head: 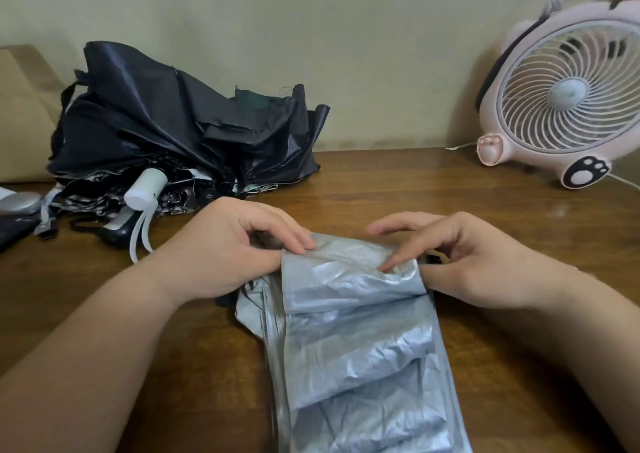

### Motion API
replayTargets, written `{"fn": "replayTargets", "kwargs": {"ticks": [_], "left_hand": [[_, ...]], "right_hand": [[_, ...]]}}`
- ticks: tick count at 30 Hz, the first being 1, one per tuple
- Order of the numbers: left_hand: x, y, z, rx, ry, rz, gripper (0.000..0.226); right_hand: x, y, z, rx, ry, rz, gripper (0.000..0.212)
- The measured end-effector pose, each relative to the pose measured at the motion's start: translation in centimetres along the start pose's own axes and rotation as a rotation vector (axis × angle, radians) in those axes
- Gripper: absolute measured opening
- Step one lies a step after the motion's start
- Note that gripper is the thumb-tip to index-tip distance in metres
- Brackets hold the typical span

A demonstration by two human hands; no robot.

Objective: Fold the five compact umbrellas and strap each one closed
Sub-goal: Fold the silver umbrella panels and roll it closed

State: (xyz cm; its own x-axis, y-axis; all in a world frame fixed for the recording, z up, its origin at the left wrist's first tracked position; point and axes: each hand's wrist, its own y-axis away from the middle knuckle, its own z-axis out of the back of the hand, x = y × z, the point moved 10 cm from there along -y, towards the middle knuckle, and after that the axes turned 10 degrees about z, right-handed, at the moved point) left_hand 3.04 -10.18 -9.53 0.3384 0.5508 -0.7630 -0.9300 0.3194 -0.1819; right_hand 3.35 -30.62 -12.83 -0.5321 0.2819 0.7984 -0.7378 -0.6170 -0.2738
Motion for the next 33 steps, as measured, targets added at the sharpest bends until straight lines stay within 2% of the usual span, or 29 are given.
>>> {"fn": "replayTargets", "kwargs": {"ticks": [4, 9, 12, 14, 17, 22, 26, 28, 30, 33], "left_hand": [[-0.4, 0.3, -0.6, 0.089, -0.229, 0.031, 0.023], [-1.9, 0.4, -1.5, 0.044, -0.373, -0.060, 0.037], [-2.7, 0.1, -3.1, 0.005, -0.522, -0.106, 0.037], [-1.9, 0.0, -5.0, 0.120, -0.623, -0.049, 0.055], [-1.0, 0.2, -6.5, 0.240, -0.761, -0.003, 0.068], [0.5, 0.0, -5.7, 0.192, -0.814, 0.103, 0.087], [1.2, -0.4, -5.8, 0.177, -0.806, 0.135, 0.091], [1.0, -0.5, -5.8, 0.178, -0.797, 0.133, 0.089], [1.0, -0.5, -6.0, 0.204, -0.801, 0.129, 0.089], [1.2, 0.4, -6.3, 0.304, -0.825, 0.156, 0.086]], "right_hand": [[0.0, 0.3, -0.8, 0.112, 0.053, -0.039, 0.046], [0.4, 0.0, -1.2, 0.084, 0.026, -0.032, 0.022], [0.6, 0.0, -1.4, 0.067, 0.064, -0.005, 0.040], [0.8, 0.0, -1.9, 0.112, 0.118, 0.007, 0.044], [0.7, 0.1, -2.1, 0.153, 0.172, 0.002, 0.035], [0.8, 0.0, -1.4, 0.112, 0.207, -0.006, 0.025], [0.1, -1.2, -0.6, -0.095, 0.033, -0.002, 0.021], [-0.3, -1.6, -0.2, -0.155, 0.133, -0.022, 0.017], [-0.5, -1.7, -0.2, -0.135, 0.254, -0.041, 0.017], [-0.8, -1.5, -0.2, -0.076, 0.269, -0.087, 0.018]]}}
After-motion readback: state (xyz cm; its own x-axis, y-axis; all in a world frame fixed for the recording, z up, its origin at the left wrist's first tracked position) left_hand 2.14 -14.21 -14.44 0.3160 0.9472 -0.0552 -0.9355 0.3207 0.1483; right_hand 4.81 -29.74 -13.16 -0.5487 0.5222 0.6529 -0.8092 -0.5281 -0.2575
